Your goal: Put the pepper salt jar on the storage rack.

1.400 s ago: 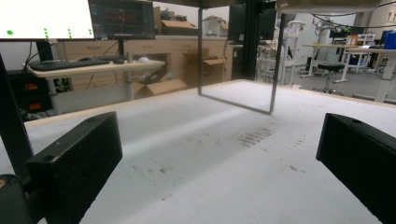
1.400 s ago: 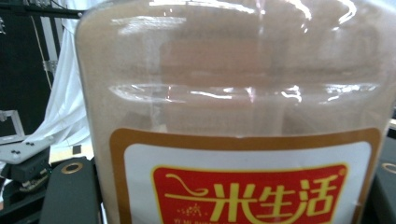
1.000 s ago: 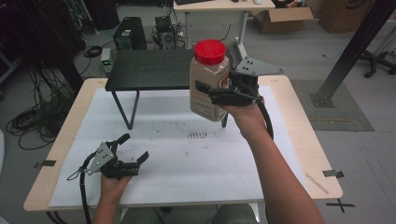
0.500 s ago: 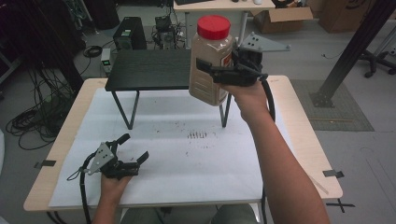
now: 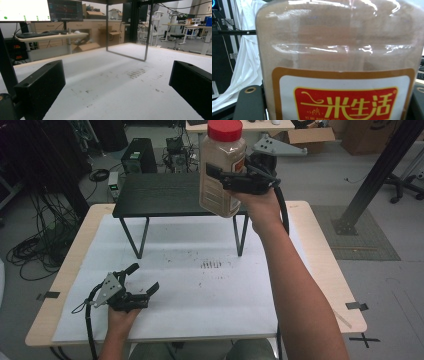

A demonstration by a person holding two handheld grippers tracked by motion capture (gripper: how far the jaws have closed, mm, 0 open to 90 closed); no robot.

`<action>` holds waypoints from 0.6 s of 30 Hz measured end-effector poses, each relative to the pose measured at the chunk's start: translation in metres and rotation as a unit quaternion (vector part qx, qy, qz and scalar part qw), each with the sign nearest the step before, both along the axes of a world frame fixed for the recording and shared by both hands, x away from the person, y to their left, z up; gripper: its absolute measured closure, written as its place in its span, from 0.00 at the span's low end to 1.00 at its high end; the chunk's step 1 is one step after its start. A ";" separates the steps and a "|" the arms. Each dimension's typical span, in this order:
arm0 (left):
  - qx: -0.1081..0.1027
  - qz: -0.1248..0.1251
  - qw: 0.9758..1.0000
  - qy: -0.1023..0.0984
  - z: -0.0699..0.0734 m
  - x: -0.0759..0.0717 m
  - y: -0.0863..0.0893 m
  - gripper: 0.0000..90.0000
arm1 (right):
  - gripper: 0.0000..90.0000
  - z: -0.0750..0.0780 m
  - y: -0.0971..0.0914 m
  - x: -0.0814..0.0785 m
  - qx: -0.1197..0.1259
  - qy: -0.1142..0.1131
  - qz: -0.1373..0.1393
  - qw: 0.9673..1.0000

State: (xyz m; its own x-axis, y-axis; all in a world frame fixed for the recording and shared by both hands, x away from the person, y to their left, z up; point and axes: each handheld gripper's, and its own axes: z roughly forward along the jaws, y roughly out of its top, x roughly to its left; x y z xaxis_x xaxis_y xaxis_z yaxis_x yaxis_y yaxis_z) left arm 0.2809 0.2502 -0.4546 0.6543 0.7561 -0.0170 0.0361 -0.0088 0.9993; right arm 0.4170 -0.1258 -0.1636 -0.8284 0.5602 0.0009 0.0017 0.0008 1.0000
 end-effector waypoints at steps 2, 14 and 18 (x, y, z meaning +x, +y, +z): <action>0.001 0.000 1.000 0.000 0.000 0.000 0.000 0.01 | 0.27 0.001 0.004 0.003 0.001 0.001 0.001 1.000; -0.001 0.001 1.000 -0.003 0.000 -0.001 0.000 0.01 | 0.27 -0.002 0.018 0.020 -0.012 0.006 -0.002 1.000; -0.001 0.001 1.000 -0.003 0.000 0.000 0.000 0.01 | 0.27 -0.003 0.019 0.026 -0.010 0.008 -0.006 1.000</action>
